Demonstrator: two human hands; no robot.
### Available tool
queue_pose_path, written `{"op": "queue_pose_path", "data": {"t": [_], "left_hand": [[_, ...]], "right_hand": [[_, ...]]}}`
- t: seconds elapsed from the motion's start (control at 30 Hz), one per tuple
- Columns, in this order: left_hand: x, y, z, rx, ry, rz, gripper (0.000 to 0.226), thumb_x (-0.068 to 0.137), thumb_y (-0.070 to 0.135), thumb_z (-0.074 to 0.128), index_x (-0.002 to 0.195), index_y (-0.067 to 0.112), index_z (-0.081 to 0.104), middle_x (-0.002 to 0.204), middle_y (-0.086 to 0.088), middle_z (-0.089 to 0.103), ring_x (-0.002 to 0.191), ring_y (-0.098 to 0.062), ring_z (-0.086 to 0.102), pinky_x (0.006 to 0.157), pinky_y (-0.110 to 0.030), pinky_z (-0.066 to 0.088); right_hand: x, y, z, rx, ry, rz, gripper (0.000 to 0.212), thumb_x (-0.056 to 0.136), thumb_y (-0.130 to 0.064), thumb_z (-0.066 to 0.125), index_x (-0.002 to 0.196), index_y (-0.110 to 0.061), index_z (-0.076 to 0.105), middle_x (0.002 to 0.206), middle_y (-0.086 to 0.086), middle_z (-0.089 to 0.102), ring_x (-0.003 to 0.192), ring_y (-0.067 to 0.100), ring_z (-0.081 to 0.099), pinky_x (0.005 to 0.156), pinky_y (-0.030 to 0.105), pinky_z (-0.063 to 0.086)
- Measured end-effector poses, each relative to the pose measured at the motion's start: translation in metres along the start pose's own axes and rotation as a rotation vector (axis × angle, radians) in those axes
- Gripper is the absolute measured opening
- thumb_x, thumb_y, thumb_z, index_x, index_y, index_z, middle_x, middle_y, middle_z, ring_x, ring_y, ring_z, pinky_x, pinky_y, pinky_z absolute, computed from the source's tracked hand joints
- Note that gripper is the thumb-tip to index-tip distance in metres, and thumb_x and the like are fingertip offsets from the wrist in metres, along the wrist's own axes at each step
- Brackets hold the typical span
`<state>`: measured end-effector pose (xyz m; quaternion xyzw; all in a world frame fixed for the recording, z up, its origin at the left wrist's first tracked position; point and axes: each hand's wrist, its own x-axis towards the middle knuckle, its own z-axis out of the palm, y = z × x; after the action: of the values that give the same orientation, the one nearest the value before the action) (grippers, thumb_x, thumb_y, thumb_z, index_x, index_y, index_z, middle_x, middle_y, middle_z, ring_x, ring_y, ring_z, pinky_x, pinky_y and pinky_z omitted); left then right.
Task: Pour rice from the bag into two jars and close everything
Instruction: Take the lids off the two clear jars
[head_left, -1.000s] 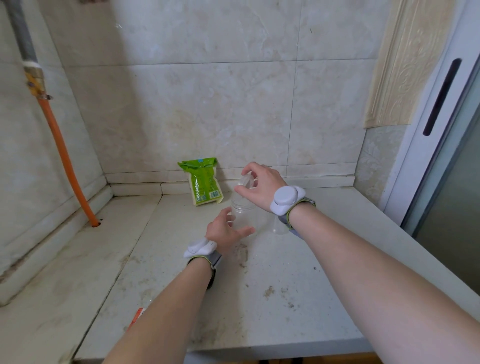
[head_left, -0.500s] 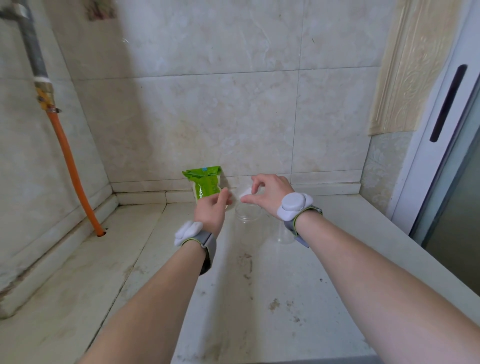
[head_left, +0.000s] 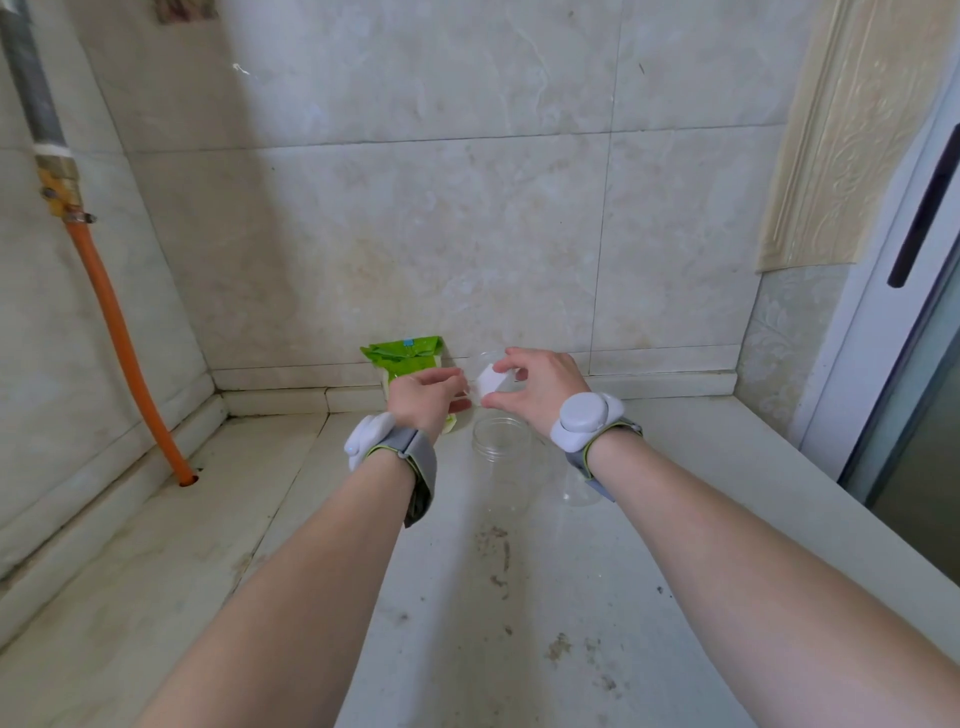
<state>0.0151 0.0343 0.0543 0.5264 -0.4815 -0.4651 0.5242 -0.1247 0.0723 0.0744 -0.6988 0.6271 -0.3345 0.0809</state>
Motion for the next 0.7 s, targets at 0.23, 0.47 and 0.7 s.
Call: {"op": "queue_pose_path", "data": {"t": [0.23, 0.47, 0.7], "left_hand": [[0.021, -0.011, 0.001, 0.120, 0.009, -0.009, 0.010, 0.081, 0.006, 0.067, 0.088, 0.012, 0.070, 0.070, -0.004, 0.068, 0.044, -0.007, 0.065, 0.040, -0.011, 0.041], [0.025, -0.037, 0.002, 0.336, -0.011, -0.023, 0.012, 0.079, 0.008, 0.065, 0.086, 0.013, 0.074, 0.070, -0.003, 0.069, 0.061, -0.020, 0.070, 0.052, -0.018, 0.049], [0.030, -0.050, 0.006, 0.551, -0.037, -0.098, 0.009, 0.083, 0.014, 0.066, 0.089, 0.015, 0.073, 0.066, 0.003, 0.066, 0.066, -0.018, 0.067, 0.076, -0.024, 0.056]], "right_hand": [[0.017, 0.010, 0.011, -0.095, -0.008, 0.023, 0.028, 0.085, -0.037, 0.063, 0.105, -0.020, 0.073, 0.117, 0.000, 0.066, 0.106, 0.024, 0.061, 0.094, 0.036, 0.047], [0.019, 0.022, 0.012, -0.260, -0.139, 0.129, 0.049, 0.094, -0.034, 0.042, 0.049, -0.016, 0.038, 0.052, 0.003, 0.038, 0.071, 0.031, 0.044, 0.073, 0.030, 0.028], [0.026, 0.035, 0.015, -0.275, -0.105, 0.133, 0.053, 0.097, -0.042, 0.034, 0.081, -0.008, 0.072, 0.074, 0.009, 0.063, 0.081, 0.031, 0.050, 0.095, 0.040, 0.035]]}}
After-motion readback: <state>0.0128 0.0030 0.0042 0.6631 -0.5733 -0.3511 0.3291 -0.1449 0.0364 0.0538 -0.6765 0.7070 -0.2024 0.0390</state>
